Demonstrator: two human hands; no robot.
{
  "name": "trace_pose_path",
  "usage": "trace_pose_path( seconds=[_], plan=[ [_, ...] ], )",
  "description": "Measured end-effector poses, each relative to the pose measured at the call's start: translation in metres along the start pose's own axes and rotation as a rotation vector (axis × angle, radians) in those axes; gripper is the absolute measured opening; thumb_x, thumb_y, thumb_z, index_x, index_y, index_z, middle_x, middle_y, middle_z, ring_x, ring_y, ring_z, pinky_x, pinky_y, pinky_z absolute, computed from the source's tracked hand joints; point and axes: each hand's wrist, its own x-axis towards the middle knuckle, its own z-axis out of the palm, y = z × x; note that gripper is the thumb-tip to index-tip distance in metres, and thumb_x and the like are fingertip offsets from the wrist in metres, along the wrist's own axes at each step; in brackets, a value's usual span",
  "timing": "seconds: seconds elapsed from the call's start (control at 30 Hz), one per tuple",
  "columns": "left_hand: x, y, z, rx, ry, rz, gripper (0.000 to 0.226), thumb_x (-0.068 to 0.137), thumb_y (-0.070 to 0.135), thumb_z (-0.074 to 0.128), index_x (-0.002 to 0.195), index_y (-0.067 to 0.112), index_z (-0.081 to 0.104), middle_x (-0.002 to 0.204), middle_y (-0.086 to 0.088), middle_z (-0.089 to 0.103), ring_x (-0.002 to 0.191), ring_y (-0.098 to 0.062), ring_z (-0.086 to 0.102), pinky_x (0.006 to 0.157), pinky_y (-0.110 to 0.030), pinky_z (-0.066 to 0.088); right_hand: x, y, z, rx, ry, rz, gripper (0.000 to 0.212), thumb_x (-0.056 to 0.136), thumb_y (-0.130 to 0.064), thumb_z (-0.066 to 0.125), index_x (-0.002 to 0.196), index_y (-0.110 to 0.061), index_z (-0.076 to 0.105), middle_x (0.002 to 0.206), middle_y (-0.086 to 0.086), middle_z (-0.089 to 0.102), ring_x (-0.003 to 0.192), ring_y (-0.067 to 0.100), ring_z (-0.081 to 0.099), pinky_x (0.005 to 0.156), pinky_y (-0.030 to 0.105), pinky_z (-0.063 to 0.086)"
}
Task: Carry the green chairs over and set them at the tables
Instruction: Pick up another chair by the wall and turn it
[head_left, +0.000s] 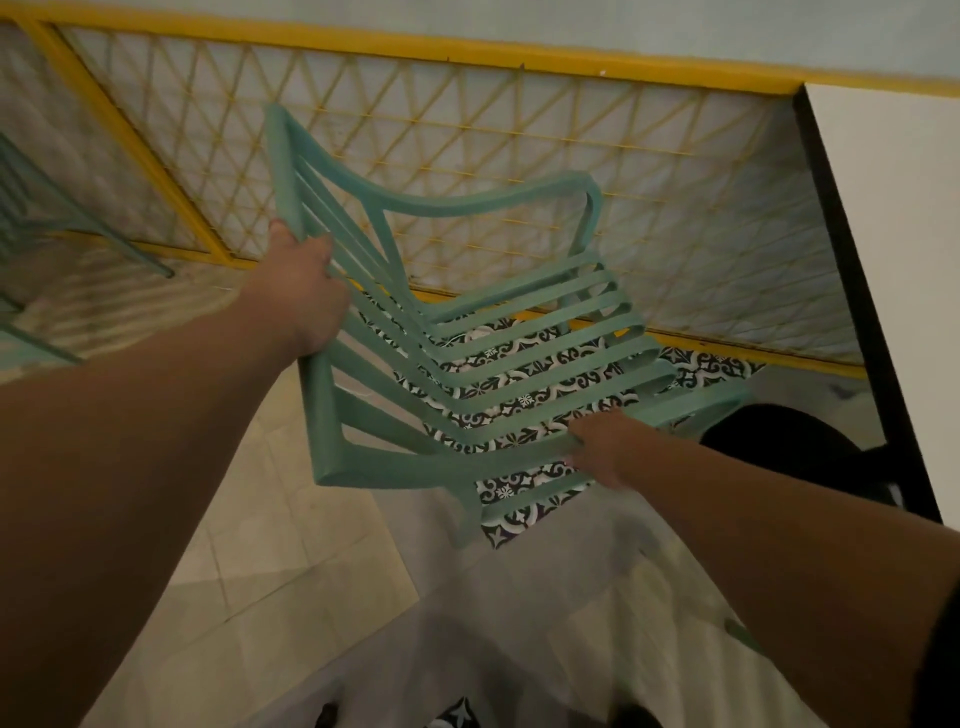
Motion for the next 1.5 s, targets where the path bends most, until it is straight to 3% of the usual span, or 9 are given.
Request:
trace_pose_path(
  seconds=[0.27,0.47,0.67,0.77,1.0,1.13,1.3,1.4,1.5],
  plan=[
    [-0.002,0.004,-0.001,0.014,-0.007,0.069,0.046,0.101,0.011,0.042,0.146,0.003,0.042,0.161,-0.024,0.016,0.130,-0.044,0.042,0.107,-0.037,0.034,-0.020,-0.011,0.002,-0.110,-0.007,0.053,0.031,0.105,-0.021,0.052,0.134,-0.010,0.054,0.131,0.010,0.060,0.119,0.026,0.058,0.103,0.040,0.048],
    [0.010,0.023,0.004,-0.010,-0.049,0.175,0.044,0.100,0.012,0.044,0.142,0.001,0.044,0.157,-0.021,0.024,0.098,-0.030,0.046,0.092,-0.036,0.039,-0.036,-0.006,0.029,-0.074,-0.020,0.083,0.027,0.102,-0.019,0.055,0.127,-0.009,0.060,0.124,0.011,0.066,0.113,0.027,0.063,0.099,0.040,0.051],
    [0.014,0.038,0.012,0.036,-0.042,0.303,0.049,0.099,0.015,0.047,0.146,0.003,0.044,0.147,-0.021,0.036,0.125,-0.043,0.046,0.104,-0.043,0.039,-0.051,-0.005,0.060,-0.026,0.035,0.087,0.027,0.102,-0.027,0.051,0.124,-0.013,0.060,0.122,0.009,0.066,0.111,0.026,0.063,0.096,0.039,0.050],
    [0.017,0.043,0.014,0.086,-0.092,0.329,0.056,0.100,0.019,0.047,0.153,0.008,0.036,0.158,-0.021,0.027,0.135,-0.046,0.040,0.112,-0.046,0.036,-0.058,-0.004,0.071,0.020,0.053,0.105,0.027,0.102,-0.027,0.050,0.122,-0.013,0.060,0.120,0.009,0.066,0.108,0.026,0.064,0.092,0.038,0.050],
    [0.013,0.050,0.015,0.066,-0.087,0.304,0.060,0.100,0.018,0.047,0.157,0.010,0.029,0.164,-0.023,0.019,0.145,-0.043,0.031,0.120,-0.047,0.029,-0.063,-0.005,0.080,0.155,0.044,0.143,0.037,0.103,-0.029,0.048,0.138,-0.017,0.050,0.131,0.009,0.059,0.117,0.028,0.056,0.099,0.041,0.046],
    [-0.019,0.047,0.013,-0.064,-0.006,0.244,0.056,0.099,0.018,0.047,0.153,0.008,0.033,0.153,-0.022,0.039,0.135,-0.040,0.042,0.114,-0.049,0.035,-0.064,-0.004,0.076,0.173,0.009,0.135,0.038,0.103,-0.033,0.049,0.138,-0.016,0.049,0.132,0.010,0.059,0.117,0.029,0.055,0.101,0.040,0.044],
    [-0.075,0.029,0.012,-0.088,-0.137,0.216,0.079,0.098,0.018,0.054,0.162,0.015,0.008,0.170,-0.007,0.004,0.152,-0.028,0.021,0.119,-0.043,0.025,-0.068,-0.012,0.063,0.232,-0.088,0.105,0.056,0.104,-0.053,0.039,0.140,-0.010,0.046,0.140,0.013,0.052,0.130,0.032,0.048,0.114,0.046,0.031],
    [-0.112,0.017,0.012,-0.198,-0.100,0.154,0.079,0.094,0.015,0.056,0.161,0.018,0.014,0.159,-0.010,0.032,0.126,-0.028,0.047,0.101,-0.042,0.041,-0.070,-0.028,0.055,0.473,0.037,0.079,0.051,0.103,-0.049,0.040,0.139,-0.015,0.050,0.131,0.012,0.059,0.112,0.028,0.058,0.089,0.037,0.045],
    [-0.130,0.009,0.019,-0.218,-0.065,0.113,0.079,0.097,0.013,0.053,0.163,0.024,0.011,0.152,-0.009,0.039,0.108,-0.021,0.048,0.088,-0.037,0.041,-0.075,-0.048,0.051,0.626,0.112,0.056,0.050,0.103,-0.046,0.044,0.148,-0.024,0.046,0.132,0.009,0.059,0.096,0.020,0.057,0.078,0.033,0.044]
  ],
)
